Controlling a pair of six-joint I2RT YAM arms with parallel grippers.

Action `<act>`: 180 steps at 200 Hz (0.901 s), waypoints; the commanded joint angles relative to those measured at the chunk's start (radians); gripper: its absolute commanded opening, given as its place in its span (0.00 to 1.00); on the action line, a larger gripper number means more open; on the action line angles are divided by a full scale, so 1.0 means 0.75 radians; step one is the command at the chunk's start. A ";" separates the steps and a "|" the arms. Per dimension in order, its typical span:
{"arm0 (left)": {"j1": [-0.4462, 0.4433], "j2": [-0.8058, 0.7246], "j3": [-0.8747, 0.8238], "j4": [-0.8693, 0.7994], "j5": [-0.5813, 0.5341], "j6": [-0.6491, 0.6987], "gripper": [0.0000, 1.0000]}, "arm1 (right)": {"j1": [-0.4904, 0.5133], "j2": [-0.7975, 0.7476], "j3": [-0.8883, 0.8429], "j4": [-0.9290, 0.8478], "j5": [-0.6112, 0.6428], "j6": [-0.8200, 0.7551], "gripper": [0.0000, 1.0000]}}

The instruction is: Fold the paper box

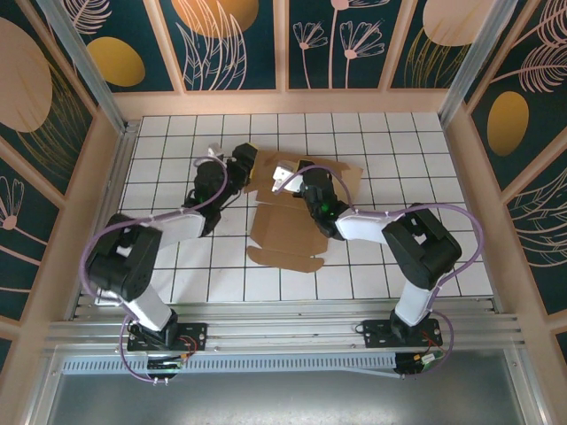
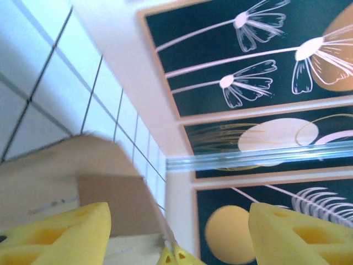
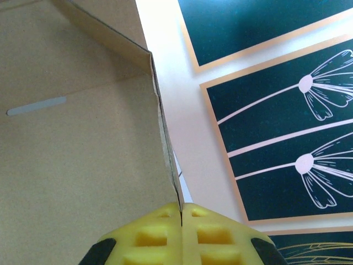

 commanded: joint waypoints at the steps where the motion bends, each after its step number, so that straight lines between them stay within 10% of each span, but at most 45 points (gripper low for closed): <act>1: -0.001 -0.110 0.020 -0.412 -0.173 0.471 0.64 | -0.013 -0.014 -0.010 0.039 -0.006 -0.024 0.00; 50: -0.093 -0.211 0.056 -0.802 -0.148 1.050 0.52 | -0.013 -0.022 0.014 -0.006 -0.026 -0.027 0.00; 180: -0.075 0.344 0.350 -0.896 0.054 0.970 0.59 | -0.023 -0.139 0.110 -0.211 -0.064 0.064 0.00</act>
